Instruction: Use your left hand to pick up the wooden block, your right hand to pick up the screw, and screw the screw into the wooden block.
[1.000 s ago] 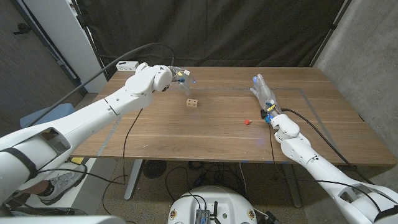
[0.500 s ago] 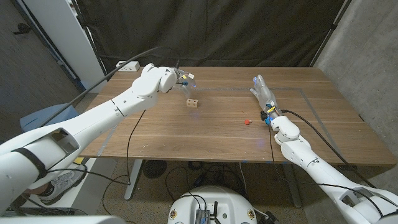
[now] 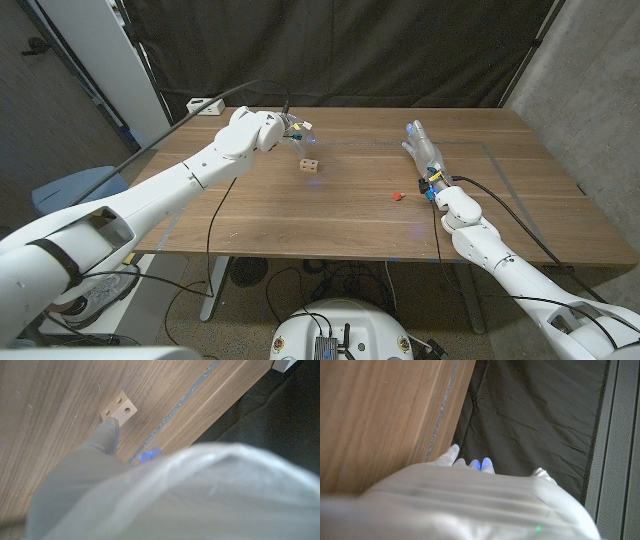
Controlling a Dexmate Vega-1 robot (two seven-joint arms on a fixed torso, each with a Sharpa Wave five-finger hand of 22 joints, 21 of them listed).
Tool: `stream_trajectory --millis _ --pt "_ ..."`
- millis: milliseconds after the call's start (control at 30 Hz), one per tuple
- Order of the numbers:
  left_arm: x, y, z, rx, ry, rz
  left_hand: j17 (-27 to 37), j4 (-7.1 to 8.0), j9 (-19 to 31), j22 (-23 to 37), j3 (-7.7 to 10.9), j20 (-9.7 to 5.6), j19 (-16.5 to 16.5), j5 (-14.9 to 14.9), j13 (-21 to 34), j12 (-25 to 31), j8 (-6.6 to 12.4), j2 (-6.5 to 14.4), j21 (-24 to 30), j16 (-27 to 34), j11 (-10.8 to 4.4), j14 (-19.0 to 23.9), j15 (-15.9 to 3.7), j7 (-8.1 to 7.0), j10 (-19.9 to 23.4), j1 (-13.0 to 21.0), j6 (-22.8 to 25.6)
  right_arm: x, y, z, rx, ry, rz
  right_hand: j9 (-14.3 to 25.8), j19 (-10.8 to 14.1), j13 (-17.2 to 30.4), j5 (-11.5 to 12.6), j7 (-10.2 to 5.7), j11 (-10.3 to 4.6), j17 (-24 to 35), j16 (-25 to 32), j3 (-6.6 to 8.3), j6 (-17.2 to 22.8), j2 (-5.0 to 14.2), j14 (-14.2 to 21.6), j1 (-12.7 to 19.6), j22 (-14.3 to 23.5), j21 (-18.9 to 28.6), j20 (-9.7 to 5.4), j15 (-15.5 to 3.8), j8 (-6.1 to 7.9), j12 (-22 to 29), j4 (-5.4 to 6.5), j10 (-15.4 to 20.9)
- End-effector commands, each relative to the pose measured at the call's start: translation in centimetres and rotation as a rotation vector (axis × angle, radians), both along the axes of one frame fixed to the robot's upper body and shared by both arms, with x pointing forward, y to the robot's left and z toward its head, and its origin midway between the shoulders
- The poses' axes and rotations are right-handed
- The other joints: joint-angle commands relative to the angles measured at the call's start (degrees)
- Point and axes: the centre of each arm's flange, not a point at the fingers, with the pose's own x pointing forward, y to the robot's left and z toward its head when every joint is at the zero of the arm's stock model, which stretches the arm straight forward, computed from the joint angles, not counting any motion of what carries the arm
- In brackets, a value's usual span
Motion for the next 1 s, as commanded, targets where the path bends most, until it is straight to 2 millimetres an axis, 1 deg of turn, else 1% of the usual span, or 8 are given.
stream_trajectory --millis 33,500,667,933,1000 --pt "1.7 0.1 -0.4 -0.010 -0.009 -0.031 0.3 0.24 0.3 0.2 -0.01 0.49 -2.8 -0.2 0.2 0.3 0.49 -0.2 0.5 0.3 0.06 0.7 -0.20 -0.08 0.6 0.9 0.7 0.4 0.2 0.2 -0.010 0.011 -0.014 0.2 -0.1 0.1 0.0 -0.09 -0.36 0.1 0.5 -0.19 -0.1 -0.37 -0.6 0.1 0.1 0.2 -0.15 0.09 0.25 0.2 0.00 0.0" --pt "2.9 -0.1 -1.9 -0.010 0.038 -0.042 0.3 0.29 0.3 0.1 -0.36 1.13 -2.1 -0.2 0.5 0.5 0.25 -0.8 0.5 0.4 -0.12 1.5 -0.03 0.46 0.9 1.6 0.4 0.5 0.2 0.1 -0.012 0.023 -0.031 0.2 -0.1 0.1 0.0 -0.09 -0.48 0.1 0.5 -0.19 -0.2 -0.37 -0.6 0.0 0.1 0.2 0.00 0.15 0.24 0.2 -0.04 -0.2" --pt "3.0 -0.1 -2.5 -0.008 0.041 -0.046 0.3 0.34 0.3 0.1 -0.51 1.20 -2.0 -0.2 0.6 0.6 0.24 -1.0 0.5 0.4 0.26 1.6 0.05 0.65 1.2 1.7 0.5 0.4 0.2 0.0 -0.009 0.026 -0.033 0.2 -0.1 0.1 0.0 -0.08 -0.26 0.1 0.5 -0.18 -0.3 -0.36 -0.7 0.0 0.1 0.3 0.05 0.17 0.22 0.2 -0.06 -0.2" --pt "3.2 -0.2 -3.1 -0.002 0.019 -0.051 0.3 0.50 0.3 0.1 -0.66 1.23 -1.7 -0.1 0.8 0.7 0.31 -1.1 0.5 0.4 0.16 2.1 0.15 0.84 1.3 1.9 1.0 0.4 0.3 -0.1 -0.011 0.028 -0.037 0.2 -0.1 0.1 0.0 -0.10 -0.36 0.1 0.5 -0.17 -0.4 -0.35 -0.7 0.0 0.1 0.3 0.11 0.25 0.21 0.2 -0.08 -0.2" --pt "3.3 -0.2 -3.2 -0.006 0.012 -0.053 0.3 0.54 0.4 0.1 -0.71 1.26 -1.5 -0.1 0.9 0.8 0.37 -1.1 0.5 0.4 0.59 2.3 0.09 1.10 1.6 2.0 1.2 0.4 0.3 -0.2 -0.011 0.028 -0.038 0.2 -0.1 0.1 0.0 -0.09 -0.45 0.1 0.5 -0.18 -0.3 -0.36 -0.7 0.0 0.1 0.3 0.13 0.27 0.23 0.2 -0.09 -0.2"
